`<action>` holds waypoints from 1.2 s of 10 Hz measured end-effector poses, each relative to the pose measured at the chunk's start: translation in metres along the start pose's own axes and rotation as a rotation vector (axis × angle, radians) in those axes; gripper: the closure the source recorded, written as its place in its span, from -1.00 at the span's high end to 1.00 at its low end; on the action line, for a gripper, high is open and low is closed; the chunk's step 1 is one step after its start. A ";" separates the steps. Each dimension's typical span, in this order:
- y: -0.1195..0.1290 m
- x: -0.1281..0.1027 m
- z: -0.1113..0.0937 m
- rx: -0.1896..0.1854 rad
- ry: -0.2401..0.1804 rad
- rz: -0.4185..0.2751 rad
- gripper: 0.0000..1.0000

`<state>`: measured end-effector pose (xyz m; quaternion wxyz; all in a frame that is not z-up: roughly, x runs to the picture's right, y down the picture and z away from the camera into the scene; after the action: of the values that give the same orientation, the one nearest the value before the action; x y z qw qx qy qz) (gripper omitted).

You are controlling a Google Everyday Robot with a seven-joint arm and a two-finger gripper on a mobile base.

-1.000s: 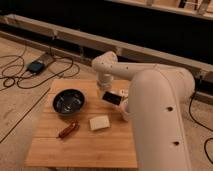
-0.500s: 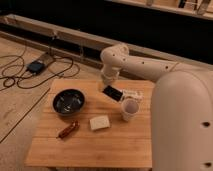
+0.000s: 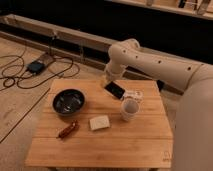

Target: Place the eraser in the ceramic cup

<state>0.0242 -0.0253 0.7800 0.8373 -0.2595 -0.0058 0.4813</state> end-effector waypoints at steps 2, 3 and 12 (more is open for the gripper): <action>0.005 0.010 -0.010 -0.024 -0.032 0.025 -1.00; 0.006 0.016 -0.013 -0.038 -0.047 0.041 -1.00; -0.022 0.059 -0.015 -0.090 -0.109 0.194 -1.00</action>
<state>0.0775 0.0071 0.7623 0.7727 -0.2694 -0.0477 0.5728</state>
